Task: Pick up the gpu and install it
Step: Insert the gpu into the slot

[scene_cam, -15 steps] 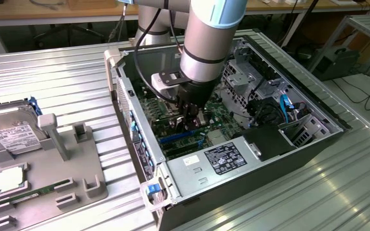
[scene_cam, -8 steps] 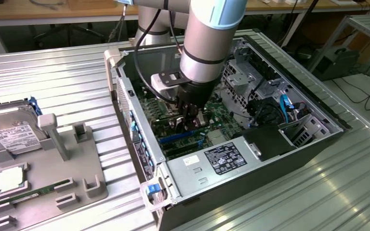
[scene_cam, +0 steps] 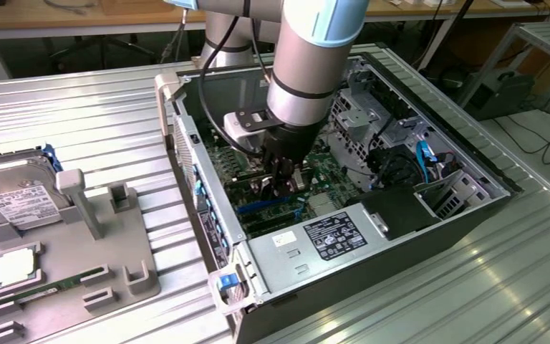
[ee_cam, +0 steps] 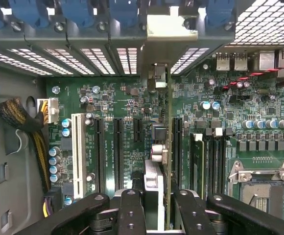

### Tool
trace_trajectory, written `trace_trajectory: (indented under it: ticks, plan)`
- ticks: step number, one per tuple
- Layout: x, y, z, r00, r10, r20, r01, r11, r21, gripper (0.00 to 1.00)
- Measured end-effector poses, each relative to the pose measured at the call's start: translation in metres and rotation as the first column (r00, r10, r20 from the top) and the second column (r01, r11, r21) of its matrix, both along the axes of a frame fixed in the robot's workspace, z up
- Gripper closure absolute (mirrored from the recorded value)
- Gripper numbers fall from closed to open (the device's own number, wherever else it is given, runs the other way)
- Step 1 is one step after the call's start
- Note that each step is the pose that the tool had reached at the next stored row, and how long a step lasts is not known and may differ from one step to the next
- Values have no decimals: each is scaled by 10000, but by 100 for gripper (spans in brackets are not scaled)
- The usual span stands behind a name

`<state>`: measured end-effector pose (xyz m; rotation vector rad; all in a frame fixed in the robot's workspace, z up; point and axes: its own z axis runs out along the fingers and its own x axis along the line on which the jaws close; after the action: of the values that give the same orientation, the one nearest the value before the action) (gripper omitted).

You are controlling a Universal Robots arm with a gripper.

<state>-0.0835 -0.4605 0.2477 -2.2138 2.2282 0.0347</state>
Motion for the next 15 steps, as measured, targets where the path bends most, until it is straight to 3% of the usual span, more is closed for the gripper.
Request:
trace_trajectory:
  ticks: [15]
  plan:
    - [-35,0,-80,10000,0,-16,0,10000,-1,72]
